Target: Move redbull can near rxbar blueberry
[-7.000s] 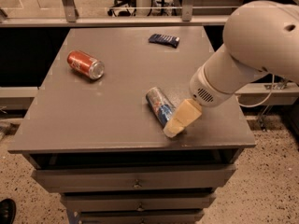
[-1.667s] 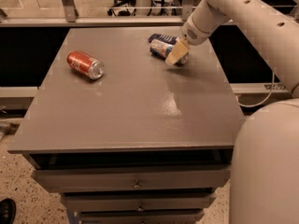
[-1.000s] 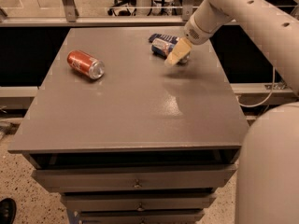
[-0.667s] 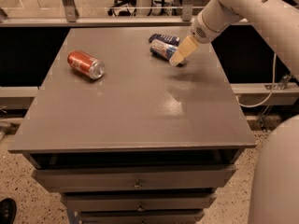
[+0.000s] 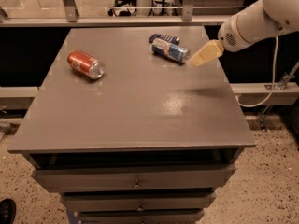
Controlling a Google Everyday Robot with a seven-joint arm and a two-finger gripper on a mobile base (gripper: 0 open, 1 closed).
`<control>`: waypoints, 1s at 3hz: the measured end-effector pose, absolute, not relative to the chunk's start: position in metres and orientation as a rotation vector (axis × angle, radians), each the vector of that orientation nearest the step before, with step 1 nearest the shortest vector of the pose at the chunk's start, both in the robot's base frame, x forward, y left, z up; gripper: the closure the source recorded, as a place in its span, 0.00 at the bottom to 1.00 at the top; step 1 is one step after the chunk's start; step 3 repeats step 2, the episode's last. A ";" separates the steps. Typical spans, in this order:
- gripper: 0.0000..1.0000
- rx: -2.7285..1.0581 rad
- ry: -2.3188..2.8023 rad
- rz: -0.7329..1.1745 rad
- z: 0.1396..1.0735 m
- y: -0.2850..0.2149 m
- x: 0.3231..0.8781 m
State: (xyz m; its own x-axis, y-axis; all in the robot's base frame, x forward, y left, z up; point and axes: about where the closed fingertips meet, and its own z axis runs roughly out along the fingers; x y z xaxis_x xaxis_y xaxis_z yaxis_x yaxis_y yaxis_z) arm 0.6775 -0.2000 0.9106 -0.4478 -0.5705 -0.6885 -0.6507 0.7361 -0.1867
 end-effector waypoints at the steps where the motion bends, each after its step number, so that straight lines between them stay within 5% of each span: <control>1: 0.00 -0.841 2.011 0.281 0.916 -0.217 0.643; 3: 0.00 -0.814 2.002 0.284 0.922 -0.234 0.631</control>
Offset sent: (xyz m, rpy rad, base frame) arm -0.0232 -0.0104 -0.0017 0.1272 -0.0686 0.0208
